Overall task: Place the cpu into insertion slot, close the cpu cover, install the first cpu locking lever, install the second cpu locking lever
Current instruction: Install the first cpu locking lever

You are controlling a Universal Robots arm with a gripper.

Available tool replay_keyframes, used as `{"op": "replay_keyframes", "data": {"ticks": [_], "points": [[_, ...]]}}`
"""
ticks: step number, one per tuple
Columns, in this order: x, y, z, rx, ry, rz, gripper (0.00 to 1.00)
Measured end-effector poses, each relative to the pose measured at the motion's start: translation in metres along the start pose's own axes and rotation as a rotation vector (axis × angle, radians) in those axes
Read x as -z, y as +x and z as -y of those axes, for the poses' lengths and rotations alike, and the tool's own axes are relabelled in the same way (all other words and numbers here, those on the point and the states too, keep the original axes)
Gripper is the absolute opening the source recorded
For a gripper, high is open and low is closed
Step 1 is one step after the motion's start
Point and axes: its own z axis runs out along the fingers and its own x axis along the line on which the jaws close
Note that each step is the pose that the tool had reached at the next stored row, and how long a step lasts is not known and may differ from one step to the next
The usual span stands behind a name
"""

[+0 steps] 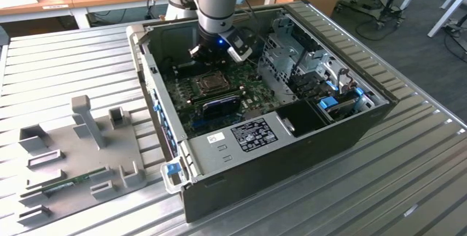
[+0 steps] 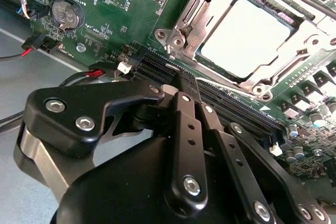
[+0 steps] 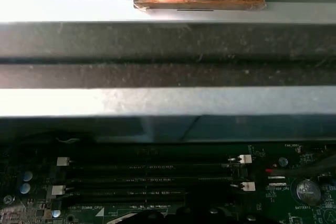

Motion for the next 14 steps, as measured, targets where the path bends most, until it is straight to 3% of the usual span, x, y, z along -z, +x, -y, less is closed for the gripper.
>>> {"op": "replay_keyframes", "data": {"ticks": [14], "points": [[-0.0045, -0.0004, 0.0047, 0.000, 0.0003, -0.0002, 0.10]]}}
